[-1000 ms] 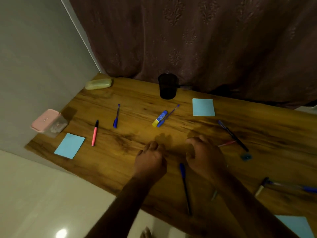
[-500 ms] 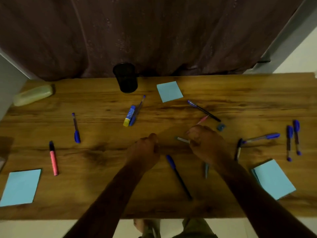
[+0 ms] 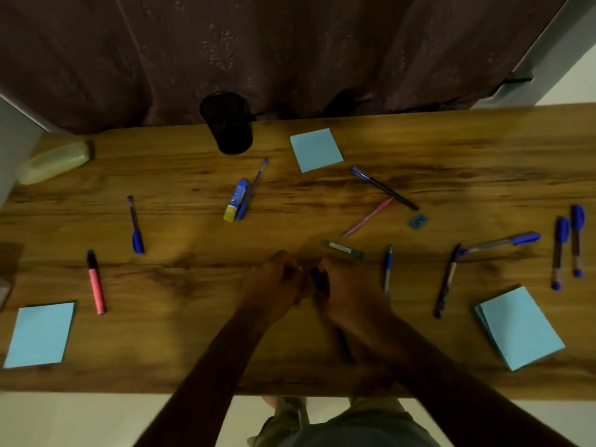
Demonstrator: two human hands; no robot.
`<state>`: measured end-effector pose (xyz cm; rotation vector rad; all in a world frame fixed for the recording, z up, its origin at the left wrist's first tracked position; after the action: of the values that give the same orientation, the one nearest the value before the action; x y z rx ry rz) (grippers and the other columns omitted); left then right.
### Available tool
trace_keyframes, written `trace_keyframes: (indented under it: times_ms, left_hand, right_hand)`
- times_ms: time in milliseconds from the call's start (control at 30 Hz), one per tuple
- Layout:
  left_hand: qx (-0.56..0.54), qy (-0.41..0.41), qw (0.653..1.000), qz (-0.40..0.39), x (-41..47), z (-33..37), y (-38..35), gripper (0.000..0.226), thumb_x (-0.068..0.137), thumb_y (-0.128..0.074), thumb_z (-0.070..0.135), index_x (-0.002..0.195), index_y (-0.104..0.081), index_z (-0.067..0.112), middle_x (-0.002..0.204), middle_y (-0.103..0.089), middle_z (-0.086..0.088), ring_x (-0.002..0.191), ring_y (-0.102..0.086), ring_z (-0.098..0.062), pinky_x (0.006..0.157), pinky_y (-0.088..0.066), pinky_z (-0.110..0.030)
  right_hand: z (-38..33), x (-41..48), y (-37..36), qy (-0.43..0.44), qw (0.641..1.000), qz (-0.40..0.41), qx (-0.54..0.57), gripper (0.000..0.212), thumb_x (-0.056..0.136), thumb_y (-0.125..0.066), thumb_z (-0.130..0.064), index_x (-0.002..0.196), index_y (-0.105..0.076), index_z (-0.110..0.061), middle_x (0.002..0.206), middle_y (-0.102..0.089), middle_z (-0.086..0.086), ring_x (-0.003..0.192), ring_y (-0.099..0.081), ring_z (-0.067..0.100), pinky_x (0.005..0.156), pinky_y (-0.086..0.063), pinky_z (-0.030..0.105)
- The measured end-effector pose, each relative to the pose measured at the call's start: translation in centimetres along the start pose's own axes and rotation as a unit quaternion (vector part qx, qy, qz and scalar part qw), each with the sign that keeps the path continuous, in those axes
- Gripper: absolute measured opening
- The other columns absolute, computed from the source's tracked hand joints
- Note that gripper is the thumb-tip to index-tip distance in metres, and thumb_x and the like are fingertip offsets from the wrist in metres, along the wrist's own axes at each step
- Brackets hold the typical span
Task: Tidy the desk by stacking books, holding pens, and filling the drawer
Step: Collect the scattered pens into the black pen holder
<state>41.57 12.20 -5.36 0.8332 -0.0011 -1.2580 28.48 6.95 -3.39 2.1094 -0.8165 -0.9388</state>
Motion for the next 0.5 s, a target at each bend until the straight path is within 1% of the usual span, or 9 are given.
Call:
trace_keyframes:
  times_ms: [67, 100, 200, 267, 333, 367, 400, 467, 500]
  left_hand:
    - [-0.122, 0.045, 0.991, -0.028, -0.9, 0.2, -0.9, 0.025, 0.1, -0.05, 0.042, 0.099, -0.065, 0.022, 0.076, -0.075, -0.009, 0.065, -0.073, -0.028, 0.066, -0.059, -0.051]
    - [-0.181, 0.076, 0.979, -0.05, -1.3, 0.4, -1.7, 0.033, 0.1, -0.049, 0.046, 0.101, -0.066, 0.018, 0.079, -0.075, -0.011, 0.069, -0.073, -0.031, 0.067, -0.06, -0.05]
    - [-0.309, 0.146, 0.932, -0.121, -2.1, 0.6, -4.1, 0.05, 0.098, -0.043, 0.056, 0.112, -0.068, 0.015, 0.09, -0.075, -0.014, 0.078, -0.073, -0.034, 0.072, -0.059, -0.045]
    - [-0.364, 0.139, 0.91, -0.142, -2.2, 1.4, -4.9, 0.05, 0.101, -0.041, 0.05, 0.116, -0.066, 0.01, 0.09, -0.073, -0.014, 0.073, -0.071, -0.035, 0.069, -0.058, -0.043]
    - [-0.374, 0.118, 0.909, -0.141, -2.0, 2.1, -4.9, 0.043, 0.103, -0.041, 0.041, 0.115, -0.064, 0.007, 0.082, -0.071, -0.011, 0.057, -0.064, -0.029, 0.058, -0.055, -0.038]
    - [-0.364, 0.114, 0.914, -0.135, -1.9, 2.4, -4.9, 0.036, 0.104, -0.044, 0.035, 0.114, -0.064, 0.007, 0.079, -0.07, -0.01, 0.05, -0.059, -0.025, 0.054, -0.053, -0.035]
    - [-0.35, 0.115, 0.921, -0.127, -1.6, 2.3, -4.9, 0.03, 0.103, -0.047, 0.03, 0.114, -0.063, 0.007, 0.077, -0.068, -0.01, 0.045, -0.055, -0.021, 0.05, -0.052, -0.033]
    - [-0.32, 0.132, 0.932, -0.106, -1.3, 2.1, -5.0, 0.023, 0.101, -0.052, 0.024, 0.115, -0.064, 0.01, 0.07, -0.065, -0.008, 0.041, -0.049, -0.016, 0.044, -0.046, -0.027]
    - [-0.314, 0.141, 0.934, -0.098, -1.1, 2.0, -5.0, 0.022, 0.1, -0.054, 0.025, 0.114, -0.065, 0.012, 0.067, -0.063, -0.005, 0.041, -0.047, -0.015, 0.043, -0.043, -0.025]
  right_hand:
    - [-0.2, 0.3, 0.9, 0.007, 0.998, 0.014, 0.059, 0.021, 0.088, -0.064, -0.044, 0.098, -0.054, -0.029, 0.088, -0.062, -0.01, 0.082, -0.061, 0.008, 0.068, -0.051, 0.029]
    - [-0.2, 0.4, 1.5, 0.009, 0.996, 0.024, 0.09, 0.021, 0.088, -0.063, -0.046, 0.096, -0.054, -0.03, 0.084, -0.062, -0.011, 0.078, -0.061, 0.005, 0.066, -0.052, 0.029]
    - [-0.3, 0.8, 2.8, 0.009, 0.984, 0.038, 0.176, 0.016, 0.089, -0.064, -0.035, 0.104, -0.059, -0.033, 0.088, -0.066, -0.013, 0.078, -0.064, 0.001, 0.07, -0.059, 0.033]
    - [-0.3, 0.9, 3.2, 0.014, 0.979, 0.034, 0.201, 0.025, 0.089, -0.065, -0.025, 0.113, -0.062, -0.035, 0.094, -0.068, -0.014, 0.078, -0.066, 0.0, 0.07, -0.061, 0.031]
    - [0.5, 0.8, 3.8, 0.007, 0.976, 0.04, 0.215, 0.029, 0.09, -0.065, -0.022, 0.115, -0.063, -0.036, 0.099, -0.064, -0.018, 0.08, -0.065, -0.003, 0.066, -0.058, 0.022]
    - [1.1, 0.6, 4.4, -0.003, 0.977, 0.056, 0.206, 0.026, 0.091, -0.065, -0.024, 0.114, -0.063, -0.036, 0.097, -0.062, -0.021, 0.082, -0.062, -0.006, 0.064, -0.053, 0.016]
    - [2.0, 0.4, 5.1, -0.015, 0.979, 0.078, 0.187, 0.023, 0.092, -0.065, -0.026, 0.113, -0.062, -0.036, 0.096, -0.059, -0.022, 0.084, -0.059, -0.007, 0.064, -0.049, 0.014]
    - [4.2, -0.3, 6.7, -0.05, 0.981, 0.134, 0.131, 0.024, 0.092, -0.064, -0.03, 0.115, -0.058, -0.035, 0.1, -0.059, -0.017, 0.088, -0.059, -0.001, 0.067, -0.049, 0.02]
    - [5.3, -0.7, 7.4, -0.07, 0.98, 0.158, 0.099, 0.03, 0.091, -0.065, -0.032, 0.119, -0.055, -0.034, 0.108, -0.058, -0.012, 0.092, -0.06, 0.005, 0.069, -0.049, 0.024]
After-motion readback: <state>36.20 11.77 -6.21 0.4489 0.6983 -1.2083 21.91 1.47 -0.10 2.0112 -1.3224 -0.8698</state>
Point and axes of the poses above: each hand's wrist, its own x-axis towards the middle knuckle, its own y-axis out of the back of the hand, z = x × y, the point moved 9 cm from there along x, towards the middle knuckle
